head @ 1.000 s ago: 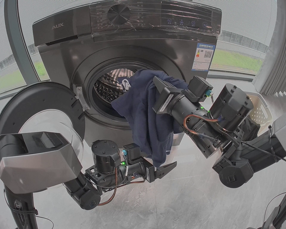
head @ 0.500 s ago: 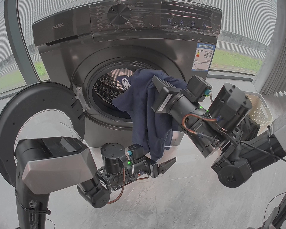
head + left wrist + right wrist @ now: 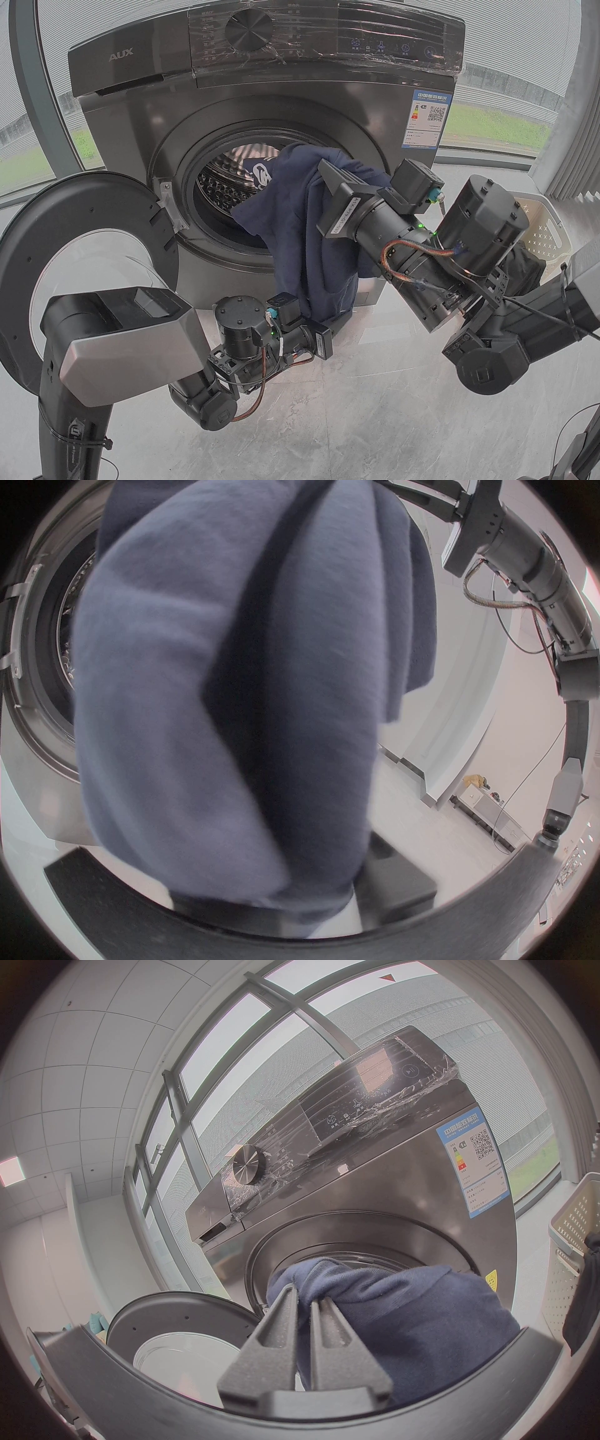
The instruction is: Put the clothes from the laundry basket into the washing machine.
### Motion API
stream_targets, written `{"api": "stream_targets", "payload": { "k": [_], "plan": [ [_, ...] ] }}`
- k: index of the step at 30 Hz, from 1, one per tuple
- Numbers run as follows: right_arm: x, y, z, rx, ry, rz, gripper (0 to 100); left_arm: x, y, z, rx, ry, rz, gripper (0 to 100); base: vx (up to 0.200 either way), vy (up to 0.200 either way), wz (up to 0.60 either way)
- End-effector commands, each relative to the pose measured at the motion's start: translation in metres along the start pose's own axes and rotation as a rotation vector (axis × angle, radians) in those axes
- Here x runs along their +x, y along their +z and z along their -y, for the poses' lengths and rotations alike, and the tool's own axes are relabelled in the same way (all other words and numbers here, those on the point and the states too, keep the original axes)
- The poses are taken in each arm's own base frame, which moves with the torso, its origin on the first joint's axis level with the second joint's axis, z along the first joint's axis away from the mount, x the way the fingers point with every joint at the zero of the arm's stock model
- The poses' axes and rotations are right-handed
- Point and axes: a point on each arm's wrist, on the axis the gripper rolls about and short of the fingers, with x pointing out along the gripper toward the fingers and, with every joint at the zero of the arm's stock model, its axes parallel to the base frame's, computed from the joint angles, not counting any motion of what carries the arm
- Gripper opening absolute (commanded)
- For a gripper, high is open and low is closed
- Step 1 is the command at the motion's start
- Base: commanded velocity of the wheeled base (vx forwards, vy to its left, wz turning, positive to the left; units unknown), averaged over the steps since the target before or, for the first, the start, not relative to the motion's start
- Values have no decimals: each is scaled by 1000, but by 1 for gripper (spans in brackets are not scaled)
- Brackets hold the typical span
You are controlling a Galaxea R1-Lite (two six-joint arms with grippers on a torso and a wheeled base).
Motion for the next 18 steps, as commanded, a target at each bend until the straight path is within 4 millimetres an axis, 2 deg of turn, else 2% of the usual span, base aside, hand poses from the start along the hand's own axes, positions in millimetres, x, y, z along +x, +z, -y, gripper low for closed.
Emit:
{"api": "stream_targets", "payload": {
  "k": [1, 6, 9, 14, 15, 18],
  "plan": [
    [0, -2, 1, -2, -3, -3, 0, -2, 5, -3, 4, 7, 15, 0, 0, 0, 0],
    [1, -6, 1, -2, -4, -14, 0, -7, 22, 1, 12, -5, 61, 0, 0, 0, 0],
    [-1, -8, 0, -2, 0, -22, 0, -17, 35, 11, 13, -27, 72, 0, 0, 0, 0],
    [-1, -10, -2, 4, 4, -26, 0, -29, 34, 28, 10, -60, 46, 0, 0, 0, 0],
    [-1, -10, -2, 3, 3, -27, 100, -30, 33, 30, 10, -64, 44, 0, 0, 0, 0],
    [-1, -11, -1, 5, 0, -31, 100, -32, 32, 33, 11, -73, 51, 0, 0, 0, 0]
  ]
}}
